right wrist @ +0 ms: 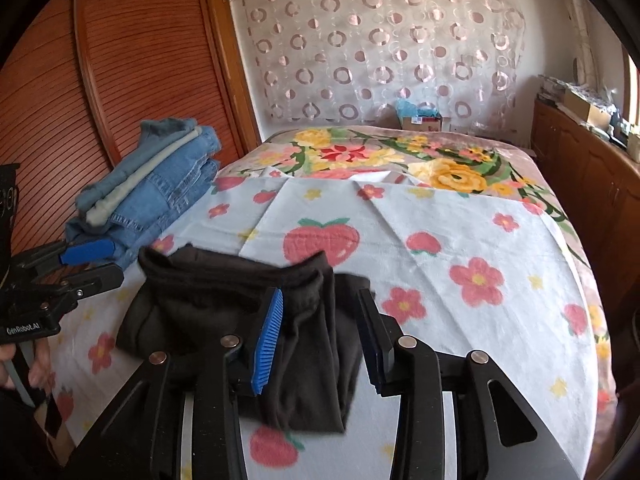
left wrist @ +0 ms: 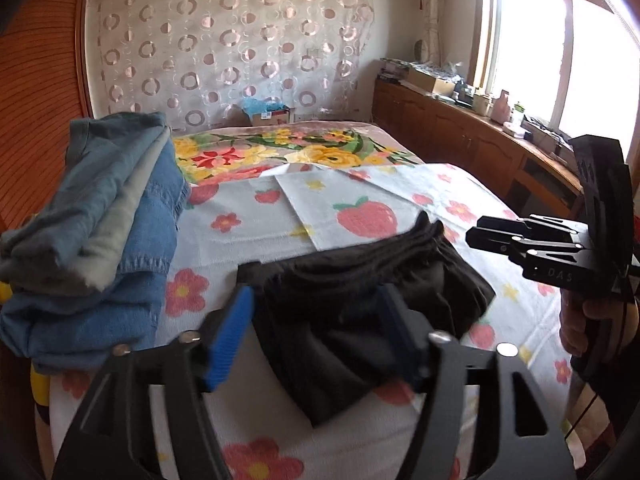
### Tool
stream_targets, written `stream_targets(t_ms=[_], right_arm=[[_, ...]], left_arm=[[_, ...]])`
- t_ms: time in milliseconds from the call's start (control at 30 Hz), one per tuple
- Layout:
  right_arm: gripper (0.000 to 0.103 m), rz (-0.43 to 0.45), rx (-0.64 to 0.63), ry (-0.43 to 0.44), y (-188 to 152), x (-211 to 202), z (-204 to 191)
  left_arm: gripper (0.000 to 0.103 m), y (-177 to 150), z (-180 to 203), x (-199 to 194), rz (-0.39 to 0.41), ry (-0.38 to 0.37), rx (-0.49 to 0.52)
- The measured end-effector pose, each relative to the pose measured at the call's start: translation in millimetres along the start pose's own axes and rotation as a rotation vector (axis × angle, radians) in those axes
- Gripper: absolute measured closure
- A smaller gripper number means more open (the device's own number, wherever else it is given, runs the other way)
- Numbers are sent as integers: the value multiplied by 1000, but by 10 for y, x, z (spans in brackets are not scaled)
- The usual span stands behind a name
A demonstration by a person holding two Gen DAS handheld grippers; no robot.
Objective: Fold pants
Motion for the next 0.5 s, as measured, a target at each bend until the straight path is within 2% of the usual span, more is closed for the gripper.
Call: stream_targets(t_ms=[267,500], right_arm=[[64,-93,-32,7,-342,-51,62],[64,-140,-27,21,-357,10,81]], left_arm=[[31,-348,-16,80,-75,-9,-20],[31,-472,51,158,-123,3,13]])
Point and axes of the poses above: each gripper's, at about its wrist camera, not at the fingertips, and x roughly the way its jaws point, z to its right, y to its top, the point moved 1 cm from there along x, roughly the way its jaws point, and after that the axes turned 5 degrees about x, right-handed, at the moved point
